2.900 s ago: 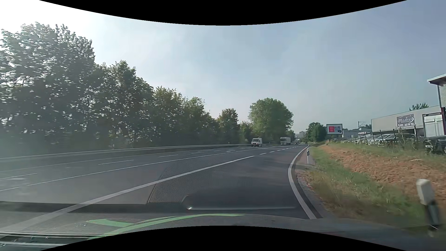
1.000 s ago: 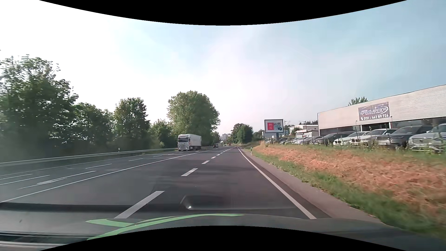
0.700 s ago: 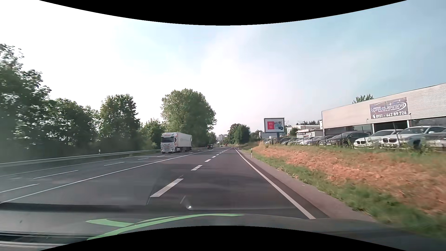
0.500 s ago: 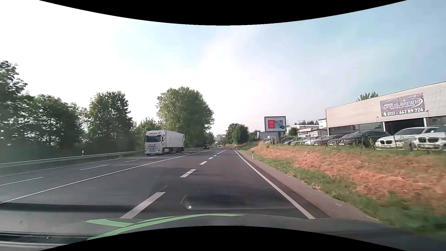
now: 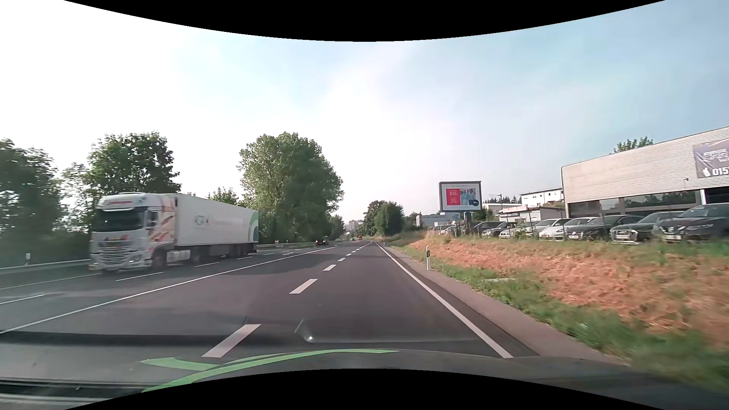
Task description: Follow the waypoints while adhering to traffic rules and regulations
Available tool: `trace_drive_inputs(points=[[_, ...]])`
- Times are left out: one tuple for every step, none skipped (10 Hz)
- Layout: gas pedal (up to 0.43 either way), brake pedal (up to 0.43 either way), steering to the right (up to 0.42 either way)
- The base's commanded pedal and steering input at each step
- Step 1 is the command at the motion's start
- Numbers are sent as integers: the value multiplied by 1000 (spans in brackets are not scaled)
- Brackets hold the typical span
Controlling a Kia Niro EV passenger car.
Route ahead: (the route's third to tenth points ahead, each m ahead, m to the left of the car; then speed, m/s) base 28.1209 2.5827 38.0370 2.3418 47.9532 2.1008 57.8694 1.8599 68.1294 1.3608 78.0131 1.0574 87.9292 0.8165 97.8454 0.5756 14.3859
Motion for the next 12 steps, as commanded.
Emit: trace_drive_inputs(points=[[539, 0, 6], [539, 0, 6], [539, 0, 5], [539, 0, 4], [539, 0, 4], [539, 0, 3], [539, 0, 3], [539, 0, 3], [539, 0, 1], [539, 0, 0], [539, 0, 0], [531, 0, 0]])
